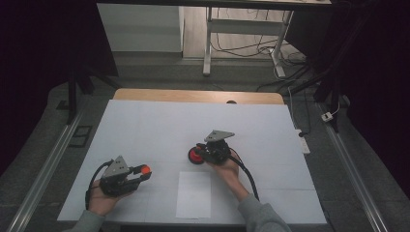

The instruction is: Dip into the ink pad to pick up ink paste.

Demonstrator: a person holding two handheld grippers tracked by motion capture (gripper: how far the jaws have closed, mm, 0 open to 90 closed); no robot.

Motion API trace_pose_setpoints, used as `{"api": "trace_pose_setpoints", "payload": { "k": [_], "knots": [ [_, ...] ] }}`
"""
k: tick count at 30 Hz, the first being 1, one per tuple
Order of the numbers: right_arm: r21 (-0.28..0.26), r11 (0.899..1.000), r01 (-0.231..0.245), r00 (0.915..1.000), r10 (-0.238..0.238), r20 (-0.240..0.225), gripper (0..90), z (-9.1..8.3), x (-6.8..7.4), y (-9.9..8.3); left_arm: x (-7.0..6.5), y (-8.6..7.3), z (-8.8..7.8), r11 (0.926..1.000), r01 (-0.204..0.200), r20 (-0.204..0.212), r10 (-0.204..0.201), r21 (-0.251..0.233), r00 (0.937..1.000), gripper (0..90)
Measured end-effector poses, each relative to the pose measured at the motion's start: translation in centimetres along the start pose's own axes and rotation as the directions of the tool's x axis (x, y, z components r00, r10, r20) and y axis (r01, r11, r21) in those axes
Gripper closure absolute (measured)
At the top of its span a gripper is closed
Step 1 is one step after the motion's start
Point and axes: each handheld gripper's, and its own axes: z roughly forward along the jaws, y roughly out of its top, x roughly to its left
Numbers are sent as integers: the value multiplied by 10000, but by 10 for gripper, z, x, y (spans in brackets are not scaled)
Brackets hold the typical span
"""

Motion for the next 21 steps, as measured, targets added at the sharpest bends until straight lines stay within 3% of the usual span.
{"api": "trace_pose_setpoints", "payload": {
  "k": [17, 21],
  "knots": [
    [349, 9990, 279, 9991, -291, 320, 723, 6, 1, -3, 0, 0, -1, 10000, -7, 1, 7, -3, 10000, 655],
    [386, 9978, 531, 9977, -546, 401, 723, 7, 3, -2, 0, 0, -1, 10000, -21, 26, 21, 24, 10000, 654]
  ]
}}
